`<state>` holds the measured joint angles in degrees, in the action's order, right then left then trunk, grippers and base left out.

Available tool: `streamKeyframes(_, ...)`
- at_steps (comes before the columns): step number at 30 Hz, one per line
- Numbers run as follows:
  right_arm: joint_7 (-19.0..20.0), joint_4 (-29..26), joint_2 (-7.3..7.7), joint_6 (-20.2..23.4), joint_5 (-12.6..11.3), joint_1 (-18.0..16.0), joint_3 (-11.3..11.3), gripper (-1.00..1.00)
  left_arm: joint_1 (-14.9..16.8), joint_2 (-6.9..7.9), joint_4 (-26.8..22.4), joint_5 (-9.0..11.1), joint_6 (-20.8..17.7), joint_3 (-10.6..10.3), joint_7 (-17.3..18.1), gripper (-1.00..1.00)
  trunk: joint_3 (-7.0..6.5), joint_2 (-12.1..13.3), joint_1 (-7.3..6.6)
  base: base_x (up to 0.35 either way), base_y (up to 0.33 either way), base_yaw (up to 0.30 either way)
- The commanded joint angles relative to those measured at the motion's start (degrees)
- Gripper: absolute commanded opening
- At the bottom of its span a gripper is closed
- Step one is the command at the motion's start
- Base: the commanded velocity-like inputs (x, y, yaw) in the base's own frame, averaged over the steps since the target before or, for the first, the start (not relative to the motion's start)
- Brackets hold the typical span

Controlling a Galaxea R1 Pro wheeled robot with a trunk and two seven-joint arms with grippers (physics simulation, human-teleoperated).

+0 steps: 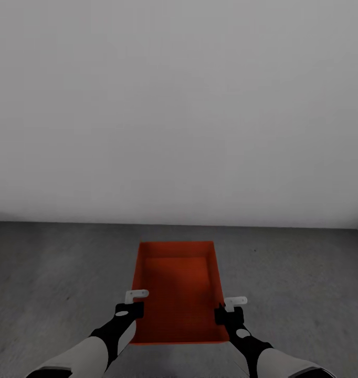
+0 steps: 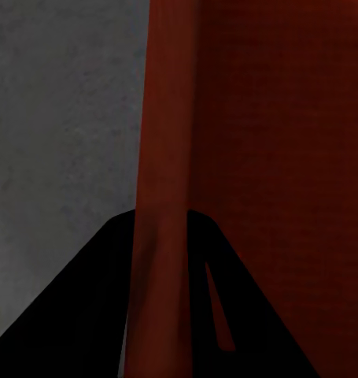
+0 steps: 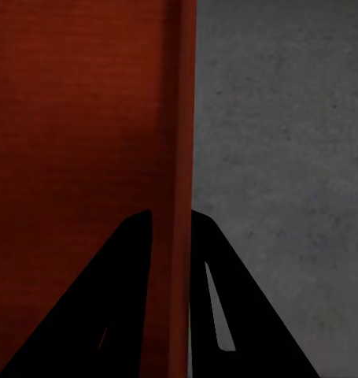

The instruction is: Move the two storage containers from the living room to the garage. In the garage, place one container on the floor and stack the other container on top of it (either order is fine).

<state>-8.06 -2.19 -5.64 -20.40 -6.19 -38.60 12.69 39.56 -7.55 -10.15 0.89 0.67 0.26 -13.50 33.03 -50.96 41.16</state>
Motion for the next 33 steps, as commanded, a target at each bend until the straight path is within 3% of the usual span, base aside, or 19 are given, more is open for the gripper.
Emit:
streamKeyframes(1,-0.24,0.11,0.04,-0.34,-1.28,0.01,-0.83,-1.0,0.07,2.81,-1.54,2.36,0.04,3.54,-0.56,-1.0,0.06,-0.04,0.0,0.0,0.0,0.0)
streamKeyframes(17,-0.36,0.15,-0.06,-0.34,-1.28,0.01,-0.83,-1.0,0.07,2.81,-1.54,2.36,0.04,3.52,-0.56,-1.0,0.06,-0.04,0.0,0.0,0.0,0.0)
streamKeyframes(33,-0.38,0.13,-0.07,-0.34,-1.28,0.01,-0.83,-1.0,0.07,2.81,-1.54,2.42,0.04,3.61,-0.56,-1.0,2.94,-6.45,3.52,0.0,0.0,0.0)
